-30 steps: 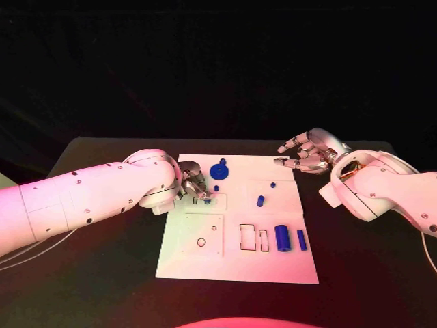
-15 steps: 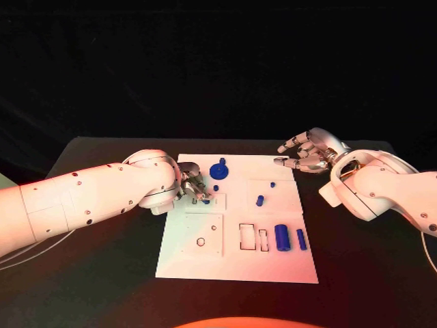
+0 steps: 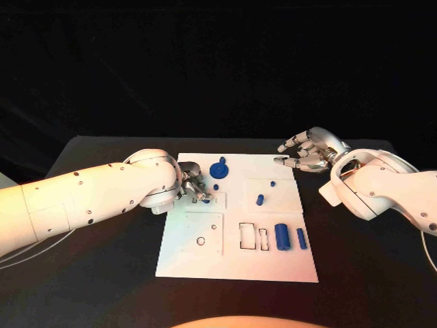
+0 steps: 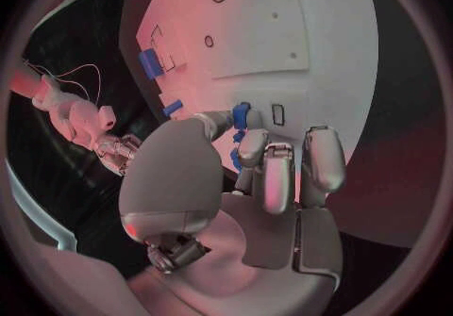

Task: Assemble the parts on the task board

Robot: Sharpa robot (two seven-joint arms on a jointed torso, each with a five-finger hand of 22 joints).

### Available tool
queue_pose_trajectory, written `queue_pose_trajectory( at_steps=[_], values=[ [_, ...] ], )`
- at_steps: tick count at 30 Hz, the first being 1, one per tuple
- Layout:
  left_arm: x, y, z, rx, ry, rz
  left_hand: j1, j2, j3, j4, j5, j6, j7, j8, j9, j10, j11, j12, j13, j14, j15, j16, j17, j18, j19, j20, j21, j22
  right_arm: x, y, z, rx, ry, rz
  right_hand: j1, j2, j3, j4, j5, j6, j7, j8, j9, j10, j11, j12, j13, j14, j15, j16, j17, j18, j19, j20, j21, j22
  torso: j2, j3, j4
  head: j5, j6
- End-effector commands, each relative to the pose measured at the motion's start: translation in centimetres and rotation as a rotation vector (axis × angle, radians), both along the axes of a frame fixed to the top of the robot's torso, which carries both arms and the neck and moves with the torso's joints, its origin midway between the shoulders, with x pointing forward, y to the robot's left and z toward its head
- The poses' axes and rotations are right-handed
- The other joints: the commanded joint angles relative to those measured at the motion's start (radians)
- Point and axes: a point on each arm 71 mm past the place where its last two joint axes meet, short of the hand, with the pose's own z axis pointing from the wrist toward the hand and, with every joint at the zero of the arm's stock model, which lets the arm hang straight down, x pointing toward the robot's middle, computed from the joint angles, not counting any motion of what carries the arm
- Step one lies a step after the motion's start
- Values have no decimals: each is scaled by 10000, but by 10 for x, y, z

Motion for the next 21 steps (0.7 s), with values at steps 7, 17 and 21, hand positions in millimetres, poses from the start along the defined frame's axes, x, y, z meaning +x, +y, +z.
queue_pose_trajectory(
  at_steps=[7,17,21],
  values=[
    [-1,-3,-3,196,97,-197,-104,18,857,-945,-74,412,-349,43,1817,128,-3,74,40,883,-77,53,2127,-212,78,-18,53,46,-1,2,0,-97,-20,170,-11,-17,26,-4,1,47,-12,31,12,629,12,-41,2210,883,49,-62,1948,109,699,51,-7,2177,-5,2,3,-36,-14],
    [-2,-4,-5,195,213,-226,-257,-41,752,-899,-95,528,-400,57,1852,244,-48,120,141,895,-116,61,2157,-238,186,-55,99,164,-1,2,0,-98,-14,178,-11,-17,26,-4,1,47,-12,31,12,629,12,-41,2210,883,49,-62,1948,109,699,51,-7,2177,5,2,-3,-63,29],
    [-2,-4,-5,176,244,-205,-482,-147,548,-808,-71,619,-444,26,1871,293,-86,107,150,897,-155,57,2156,-245,225,-93,104,188,-1,2,0,-96,-14,178,-17,-15,32,1,0,47,-13,37,16,623,11,-50,2204,880,47,-66,1937,112,696,49,-16,2171,3,6,3,-84,14]
  ],
)
